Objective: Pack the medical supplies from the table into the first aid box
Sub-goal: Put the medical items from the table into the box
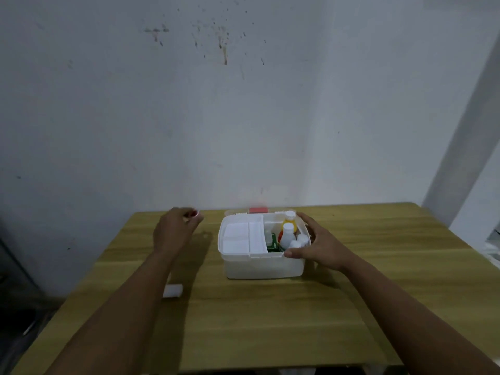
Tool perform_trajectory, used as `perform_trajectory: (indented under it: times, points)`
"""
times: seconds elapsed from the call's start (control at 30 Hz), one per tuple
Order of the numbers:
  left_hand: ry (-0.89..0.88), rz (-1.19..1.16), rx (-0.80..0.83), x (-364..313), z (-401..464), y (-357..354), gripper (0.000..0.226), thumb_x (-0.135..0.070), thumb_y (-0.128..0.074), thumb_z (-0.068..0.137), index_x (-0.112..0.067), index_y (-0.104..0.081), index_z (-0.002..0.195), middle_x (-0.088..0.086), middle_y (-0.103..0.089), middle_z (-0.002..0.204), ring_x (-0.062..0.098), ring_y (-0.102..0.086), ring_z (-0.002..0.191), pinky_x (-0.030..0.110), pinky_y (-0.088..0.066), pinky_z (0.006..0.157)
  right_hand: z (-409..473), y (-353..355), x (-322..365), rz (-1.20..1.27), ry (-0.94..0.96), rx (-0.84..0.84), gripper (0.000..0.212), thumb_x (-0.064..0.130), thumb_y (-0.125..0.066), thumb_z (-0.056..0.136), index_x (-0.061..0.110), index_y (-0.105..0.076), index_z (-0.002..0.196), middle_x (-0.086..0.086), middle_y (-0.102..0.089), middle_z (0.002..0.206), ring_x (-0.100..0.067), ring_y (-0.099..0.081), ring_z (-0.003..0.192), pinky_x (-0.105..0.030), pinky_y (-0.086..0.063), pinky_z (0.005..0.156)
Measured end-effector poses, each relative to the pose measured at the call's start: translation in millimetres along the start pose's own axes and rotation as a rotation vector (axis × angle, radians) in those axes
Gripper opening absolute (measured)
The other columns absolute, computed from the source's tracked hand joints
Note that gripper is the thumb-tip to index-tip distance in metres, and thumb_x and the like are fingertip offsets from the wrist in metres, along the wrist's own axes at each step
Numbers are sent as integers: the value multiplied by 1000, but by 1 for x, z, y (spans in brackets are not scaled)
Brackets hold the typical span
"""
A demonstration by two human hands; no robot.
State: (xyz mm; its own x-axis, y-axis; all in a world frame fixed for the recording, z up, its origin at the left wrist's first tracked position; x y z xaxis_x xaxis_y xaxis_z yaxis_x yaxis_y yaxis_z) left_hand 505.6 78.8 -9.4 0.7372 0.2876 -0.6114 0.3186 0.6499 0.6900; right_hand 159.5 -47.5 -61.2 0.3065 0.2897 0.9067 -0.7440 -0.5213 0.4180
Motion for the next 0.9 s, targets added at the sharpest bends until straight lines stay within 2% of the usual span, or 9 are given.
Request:
perform_trajectory:
  times: [0.17,0.27,0.4,0.57,0.67,0.73,0.8,0.87,0.9]
  points:
    - [-149,-280,121,-84,-34,-5,30,-54,-71,86,-29,-79,101,-14,-75,85,3,-70,67,31,-59,72,-1,0,0,-3,-17,1,132,55,-100,44,35,-34,157,11,-61,141,-10,-61,128,-39,-52,108]
    - [-242,-64,150,-98,-59,-18,33,-59,-68,84,-34,-78,104,-17,-74,97,4,-69,79,34,-56,79,-3,0,1,-5,-37,2,136,58,-99,42,36,-31,158,8,-59,144,-14,-58,131,-41,-50,109]
    - [-293,224,196,-100,-71,-29,23,-52,-67,83,-34,-77,94,-14,-71,98,10,-65,92,37,-45,86,-3,-1,2,-26,-49,13,138,60,-100,42,36,-30,158,9,-59,143,-14,-57,132,-42,-49,111]
    - [-234,386,305,-103,-65,-37,23,-47,-71,81,-26,-79,85,-9,-71,84,15,-66,81,32,-50,72,-3,-1,2,-25,-58,13,137,59,-100,42,36,-31,158,9,-60,143,-16,-55,134,-43,-48,112]
    - [-176,399,394,-101,-60,-44,24,-40,-74,79,-16,-77,75,-5,-61,64,16,-59,62,27,-40,55,-4,-1,2,-34,-63,16,137,60,-99,42,37,-30,158,9,-58,144,-16,-54,135,-44,-47,112]
    - [-170,378,451,-103,-60,-48,27,-36,-74,80,-10,-79,83,-1,-61,66,16,-55,61,27,-40,55,-4,-1,0,-38,-67,14,137,61,-99,42,39,-30,157,9,-58,145,-17,-53,136,-45,-47,113]
    - [-151,279,474,-103,-59,-44,41,-37,-78,79,-10,-77,111,1,-74,92,15,-67,81,28,-49,67,-4,-1,0,-51,-71,12,137,62,-99,42,39,-29,157,9,-56,147,-18,-52,138,-46,-46,113]
    - [-122,154,420,-100,-56,-25,55,-40,-79,81,-12,-70,127,-1,-75,109,12,-70,94,29,-52,76,-4,-1,1,-61,-74,14,137,63,-98,42,40,-29,158,8,-55,148,-19,-51,138,-47,-46,113]
    - [-135,129,345,-99,-55,-8,51,-41,-77,83,-15,-70,127,-2,-73,112,13,-69,96,30,-52,79,-5,-1,2,-64,-73,18,136,63,-98,43,40,-28,158,7,-54,149,-19,-50,138,-47,-45,114]
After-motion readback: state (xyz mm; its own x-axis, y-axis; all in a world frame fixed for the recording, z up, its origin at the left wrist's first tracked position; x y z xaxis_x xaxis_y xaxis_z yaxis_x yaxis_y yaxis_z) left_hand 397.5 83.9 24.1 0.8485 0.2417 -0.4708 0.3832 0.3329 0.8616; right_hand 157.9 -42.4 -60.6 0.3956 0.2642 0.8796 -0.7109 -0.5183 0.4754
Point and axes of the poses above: each hand's wrist, its own z-axis towards the middle knuckle, its own y-axis out of the back of the hand, x = y × z, the point moved 9 cm from there along z, towards the middle knuckle
